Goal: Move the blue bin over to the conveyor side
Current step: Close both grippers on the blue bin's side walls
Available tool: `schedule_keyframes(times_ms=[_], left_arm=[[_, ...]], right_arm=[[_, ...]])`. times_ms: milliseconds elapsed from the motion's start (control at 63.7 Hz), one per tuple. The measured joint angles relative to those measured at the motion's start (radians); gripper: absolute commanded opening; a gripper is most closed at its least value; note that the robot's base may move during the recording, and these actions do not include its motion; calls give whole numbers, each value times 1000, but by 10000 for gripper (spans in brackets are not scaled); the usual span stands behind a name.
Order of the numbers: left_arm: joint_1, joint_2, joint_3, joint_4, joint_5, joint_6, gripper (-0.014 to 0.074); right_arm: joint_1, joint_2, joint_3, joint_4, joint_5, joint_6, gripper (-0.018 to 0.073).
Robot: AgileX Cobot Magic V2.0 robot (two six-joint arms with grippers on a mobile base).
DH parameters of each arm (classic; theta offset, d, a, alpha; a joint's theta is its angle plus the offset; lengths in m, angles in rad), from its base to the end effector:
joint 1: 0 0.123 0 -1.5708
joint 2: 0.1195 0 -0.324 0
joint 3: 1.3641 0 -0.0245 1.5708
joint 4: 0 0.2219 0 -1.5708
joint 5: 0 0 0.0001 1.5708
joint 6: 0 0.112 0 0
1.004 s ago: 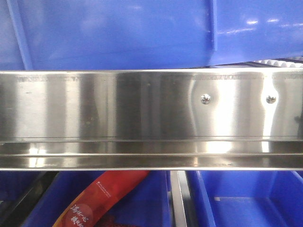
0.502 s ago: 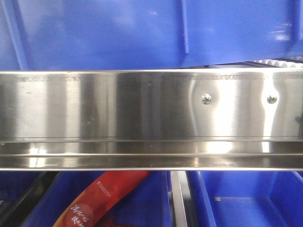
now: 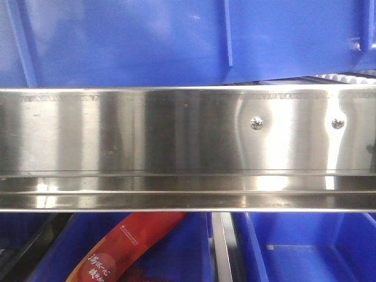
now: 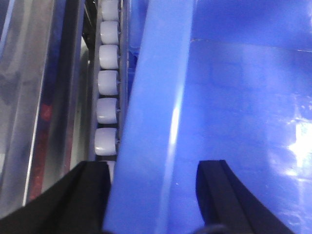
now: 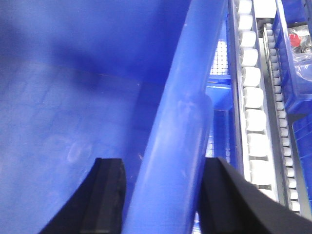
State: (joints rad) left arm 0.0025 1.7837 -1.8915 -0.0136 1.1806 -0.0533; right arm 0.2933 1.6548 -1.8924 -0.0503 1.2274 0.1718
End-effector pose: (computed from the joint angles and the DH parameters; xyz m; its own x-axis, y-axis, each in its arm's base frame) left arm 0.3805 -0.0005 0.4029 -0.8324 -0.0605 -0.5508 -0.0443 0.9981 -0.0428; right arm 0.3244 0.0924 0.4465 -0.7824 -0.0754 -0.6182 -0.1417 0.9882 0.0589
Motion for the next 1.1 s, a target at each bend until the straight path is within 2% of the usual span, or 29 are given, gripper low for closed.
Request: schedule_keyframes(times_ms=[110,769,894,1004,1098], left_arm=[[0,13,0,4,-29,12,240],[0,23,0,6,-166,27,232],[0,23,0,4,-166,27,149],[0,23,0,2,-164,29,-31],[0,23,0,2,-164,30,-13]], right_arm=[[0,0,0,-2,0,0,-79],[0,0,0,-4,-2,2,-79],[0,0,0,-4,-2,2,-79],[0,0,0,-4,-2,4,-79],[0,0,0,-4,-2,4,-79]])
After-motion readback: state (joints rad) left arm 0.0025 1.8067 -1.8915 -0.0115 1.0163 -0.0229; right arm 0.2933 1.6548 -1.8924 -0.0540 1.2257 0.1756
